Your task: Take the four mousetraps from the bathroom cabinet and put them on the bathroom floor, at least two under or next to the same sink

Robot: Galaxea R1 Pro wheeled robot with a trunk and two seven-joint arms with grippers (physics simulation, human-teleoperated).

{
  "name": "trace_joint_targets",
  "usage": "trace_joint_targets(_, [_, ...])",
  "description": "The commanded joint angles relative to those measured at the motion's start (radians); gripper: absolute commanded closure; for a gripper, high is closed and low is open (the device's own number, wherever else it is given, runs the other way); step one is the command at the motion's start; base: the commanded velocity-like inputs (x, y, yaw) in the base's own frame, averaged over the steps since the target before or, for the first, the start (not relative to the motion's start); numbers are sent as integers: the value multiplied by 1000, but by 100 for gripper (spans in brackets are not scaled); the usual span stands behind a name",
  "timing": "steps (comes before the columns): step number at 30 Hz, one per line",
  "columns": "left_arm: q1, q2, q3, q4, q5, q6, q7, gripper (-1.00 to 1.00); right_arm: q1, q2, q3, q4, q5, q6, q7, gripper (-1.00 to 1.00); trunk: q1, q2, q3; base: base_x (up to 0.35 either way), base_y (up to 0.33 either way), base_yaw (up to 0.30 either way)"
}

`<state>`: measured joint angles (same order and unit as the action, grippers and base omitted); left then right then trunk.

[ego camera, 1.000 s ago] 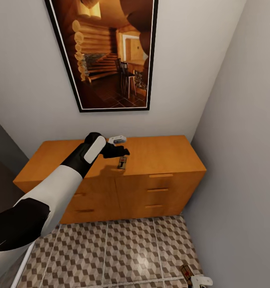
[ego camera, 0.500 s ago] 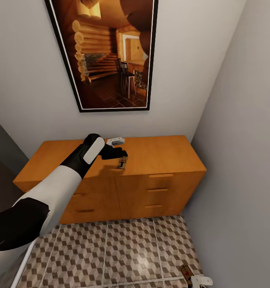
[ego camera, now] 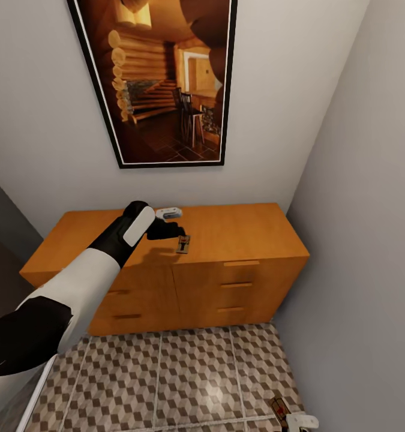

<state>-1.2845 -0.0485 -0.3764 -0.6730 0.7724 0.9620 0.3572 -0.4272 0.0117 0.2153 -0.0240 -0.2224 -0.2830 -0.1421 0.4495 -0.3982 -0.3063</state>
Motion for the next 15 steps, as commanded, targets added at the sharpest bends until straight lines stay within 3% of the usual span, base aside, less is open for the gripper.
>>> trace_joint_targets(1, [-1,-9,-4,-1,10,1,36,-100,-1,0,9,1,-11,-4,-1,100,1,-2,-2,0,0,0])
trace_joint_targets(6, [-1,-36,-13,-2,11,1,114,-100,-1,-1,9,1,-11,-4,-1,100,1,-2,-2,0,0,0])
trace_joint_targets(11, [-1,-45,-82,-2,11,0,147,-100,-1,0,9,1,-11,-4,-1,100,1,-2,-2,0,0,0])
trace_joint_targets(15, [-1,-46,-99,-2,11,0,150,-100,-1,0,9,1,-11,-4,-1,100,1,-2,-2,0,0,0])
